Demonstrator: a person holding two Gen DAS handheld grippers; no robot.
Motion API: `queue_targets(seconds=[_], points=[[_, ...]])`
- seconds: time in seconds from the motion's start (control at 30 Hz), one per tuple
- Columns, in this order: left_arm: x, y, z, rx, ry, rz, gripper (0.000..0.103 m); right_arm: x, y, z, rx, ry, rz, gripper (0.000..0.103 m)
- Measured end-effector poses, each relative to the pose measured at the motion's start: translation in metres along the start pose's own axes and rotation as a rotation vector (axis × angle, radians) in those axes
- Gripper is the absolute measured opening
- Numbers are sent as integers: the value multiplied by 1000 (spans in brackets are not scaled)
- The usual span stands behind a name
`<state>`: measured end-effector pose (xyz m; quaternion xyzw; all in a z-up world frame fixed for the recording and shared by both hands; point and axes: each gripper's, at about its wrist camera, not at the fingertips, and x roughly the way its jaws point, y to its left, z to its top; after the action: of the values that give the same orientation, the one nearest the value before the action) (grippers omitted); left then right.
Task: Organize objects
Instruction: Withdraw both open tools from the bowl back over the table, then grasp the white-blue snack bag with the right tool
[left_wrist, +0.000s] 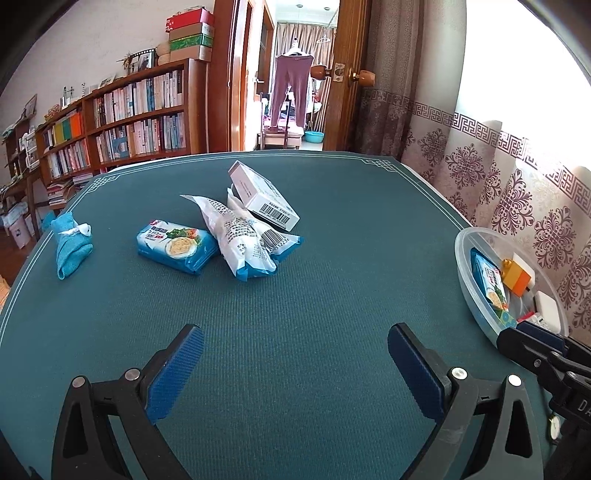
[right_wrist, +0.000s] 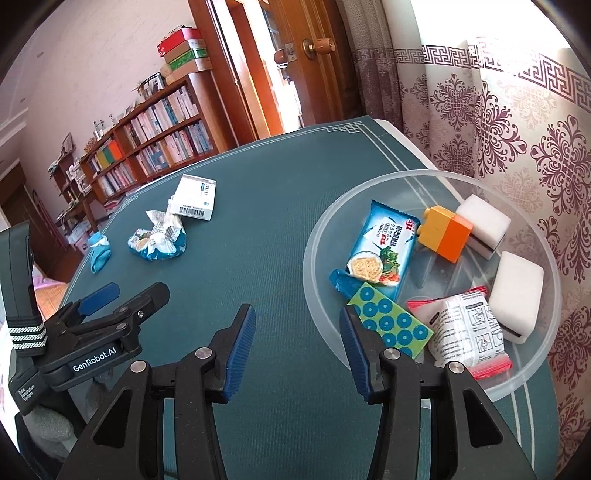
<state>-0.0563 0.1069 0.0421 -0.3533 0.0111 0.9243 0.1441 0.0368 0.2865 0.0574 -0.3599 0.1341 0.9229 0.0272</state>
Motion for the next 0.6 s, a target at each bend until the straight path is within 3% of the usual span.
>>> queue_targets(seconds=[0.07,0.6], points=[[0,5,0,-6,0,10,102,1,4,1,-6,-3,2,59],[0,78,-3,-138,22,123,102,33,59,25,-95,29,96,60]])
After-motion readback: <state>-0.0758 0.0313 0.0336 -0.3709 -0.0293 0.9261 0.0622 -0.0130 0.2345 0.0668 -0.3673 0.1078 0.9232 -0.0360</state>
